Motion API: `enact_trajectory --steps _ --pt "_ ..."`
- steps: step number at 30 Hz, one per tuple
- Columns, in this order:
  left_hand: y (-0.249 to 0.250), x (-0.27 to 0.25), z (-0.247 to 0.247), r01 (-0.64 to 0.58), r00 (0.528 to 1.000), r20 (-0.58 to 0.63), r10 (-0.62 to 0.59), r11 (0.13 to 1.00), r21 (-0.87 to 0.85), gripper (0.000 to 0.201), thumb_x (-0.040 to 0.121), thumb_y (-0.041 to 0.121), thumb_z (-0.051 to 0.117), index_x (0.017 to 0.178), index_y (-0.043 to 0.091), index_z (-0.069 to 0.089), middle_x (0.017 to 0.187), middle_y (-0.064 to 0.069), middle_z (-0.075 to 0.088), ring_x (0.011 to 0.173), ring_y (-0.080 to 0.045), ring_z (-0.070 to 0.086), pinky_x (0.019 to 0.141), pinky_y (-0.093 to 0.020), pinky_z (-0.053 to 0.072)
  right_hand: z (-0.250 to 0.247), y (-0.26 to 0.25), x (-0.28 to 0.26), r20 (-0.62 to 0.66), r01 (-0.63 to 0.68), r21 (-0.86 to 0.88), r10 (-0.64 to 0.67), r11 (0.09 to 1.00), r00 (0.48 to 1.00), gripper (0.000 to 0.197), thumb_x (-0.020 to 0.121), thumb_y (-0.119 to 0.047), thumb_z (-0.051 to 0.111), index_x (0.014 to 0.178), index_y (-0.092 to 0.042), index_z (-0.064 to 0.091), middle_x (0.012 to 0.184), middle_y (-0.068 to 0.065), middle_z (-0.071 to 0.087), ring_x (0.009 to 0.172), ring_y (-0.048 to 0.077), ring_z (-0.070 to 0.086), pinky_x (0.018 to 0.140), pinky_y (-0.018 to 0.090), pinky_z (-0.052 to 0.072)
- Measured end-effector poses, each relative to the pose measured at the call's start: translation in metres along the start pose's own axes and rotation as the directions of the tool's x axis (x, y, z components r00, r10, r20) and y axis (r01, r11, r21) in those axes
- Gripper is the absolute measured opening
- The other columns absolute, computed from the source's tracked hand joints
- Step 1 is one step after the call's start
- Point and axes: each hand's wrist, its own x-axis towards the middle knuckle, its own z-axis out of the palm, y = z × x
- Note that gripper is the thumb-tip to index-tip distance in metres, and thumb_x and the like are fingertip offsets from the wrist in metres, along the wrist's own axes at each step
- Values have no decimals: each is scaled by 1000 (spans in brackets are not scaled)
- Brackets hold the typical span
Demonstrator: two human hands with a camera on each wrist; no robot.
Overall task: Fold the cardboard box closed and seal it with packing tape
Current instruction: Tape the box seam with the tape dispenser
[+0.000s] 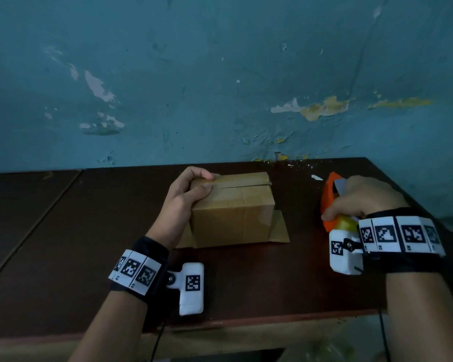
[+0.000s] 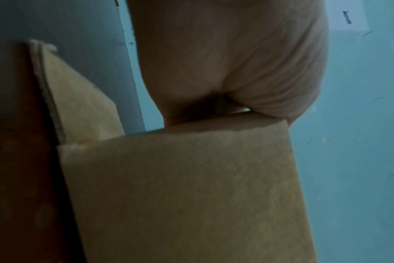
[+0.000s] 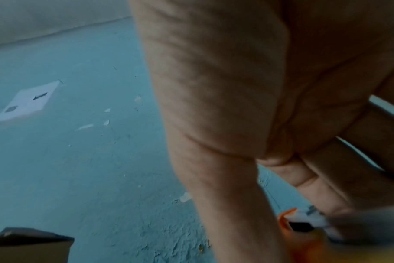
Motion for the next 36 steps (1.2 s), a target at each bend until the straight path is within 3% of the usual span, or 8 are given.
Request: enact_trajectory --steps 7,12,17,20,26,30,33,36 --pt "0 0 0 -14 1000 -5 14 1000 -15 24 85 22 59 108 16 62 122 -1 71 108 -14 65 81 -21 50 -4 6 -10 -94 57 153 -43 987 995 55 71 -44 86 94 -6 56 91 13 61 86 30 62 79 39 53" --pt "-1 2 3 -26 1000 -10 25 999 -37 24 85 20 59 107 12 62 115 5 73 100 -8 67 76 -16 52 -21 13 -16 -418 321 447 -122 835 900 53 91 -45 66 90 7 71 82 25 67 70 32 60 66 38 46" --pt "-1 4 3 -20 1000 -2 19 999 -27 23 84 19 60 107 13 60 116 4 72 100 -9 67 77 -18 52 -29 -5 -22 -661 683 690 -176 242 730 54 82 -36 62 91 17 60 78 24 51 70 28 48 70 38 36" --pt "0 4 3 -21 1000 21 21 999 -29 20 84 16 60 104 13 56 118 -1 71 101 -13 67 79 -22 53 -33 -21 -30 -693 697 712 -233 -79 682 48 76 -39 65 76 8 59 74 20 45 70 31 48 72 37 40" --pt "-1 5 5 -26 998 50 28 999 -41 18 89 9 61 103 10 50 114 -4 70 96 -14 67 75 -23 53 -31 -60 -40 -675 507 738 -453 -446 583 24 85 -20 59 62 -20 67 61 -4 61 60 18 62 66 27 52" --pt "-1 6 8 -32 999 41 32 999 9 17 92 6 60 105 1 50 97 6 69 87 -11 64 74 -24 51 -17 -78 -36 -598 378 795 -510 -474 618 22 81 -21 63 82 0 60 71 10 58 65 26 60 68 32 52" --pt "1 7 10 -18 1000 14 17 1000 26 38 85 13 61 116 -8 52 112 -20 64 101 -35 63 90 -44 51 -6 -88 -35 -562 376 826 -567 -420 602 18 84 -22 60 70 -11 58 65 5 53 61 23 54 66 32 47" --pt "2 6 10 13 1000 4 -13 1000 14 39 85 18 61 115 -5 54 110 -14 64 100 -26 63 89 -39 51 0 -88 -29 -573 406 819 -560 -405 598 24 91 -26 56 69 -17 62 62 0 60 61 20 59 67 30 51"
